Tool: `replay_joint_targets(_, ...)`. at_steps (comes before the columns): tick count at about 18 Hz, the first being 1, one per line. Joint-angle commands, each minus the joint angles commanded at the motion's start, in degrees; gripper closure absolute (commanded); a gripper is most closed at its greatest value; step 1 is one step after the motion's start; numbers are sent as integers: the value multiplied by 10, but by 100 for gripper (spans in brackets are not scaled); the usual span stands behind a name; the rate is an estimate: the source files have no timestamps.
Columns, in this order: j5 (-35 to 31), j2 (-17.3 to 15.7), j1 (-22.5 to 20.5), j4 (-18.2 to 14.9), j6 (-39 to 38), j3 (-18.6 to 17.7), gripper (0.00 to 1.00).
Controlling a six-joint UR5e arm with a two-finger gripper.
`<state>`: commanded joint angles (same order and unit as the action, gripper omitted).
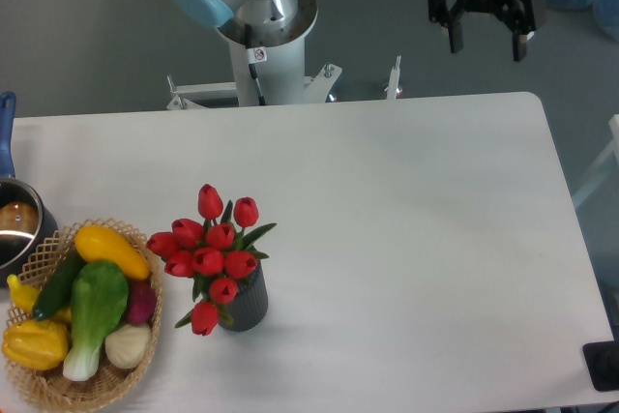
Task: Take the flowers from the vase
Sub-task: 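Move the open gripper from its start pose toward the tulip vase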
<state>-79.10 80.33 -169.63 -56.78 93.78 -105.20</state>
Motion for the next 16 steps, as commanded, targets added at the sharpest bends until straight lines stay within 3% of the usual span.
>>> replay_joint_targets(8,29,3,15,5,-20,-6,0)
replay_joint_targets(11,84,1,10,5,-81,-15,0)
replay_joint_targets(16,104,-2,14,5,-158,-16,0)
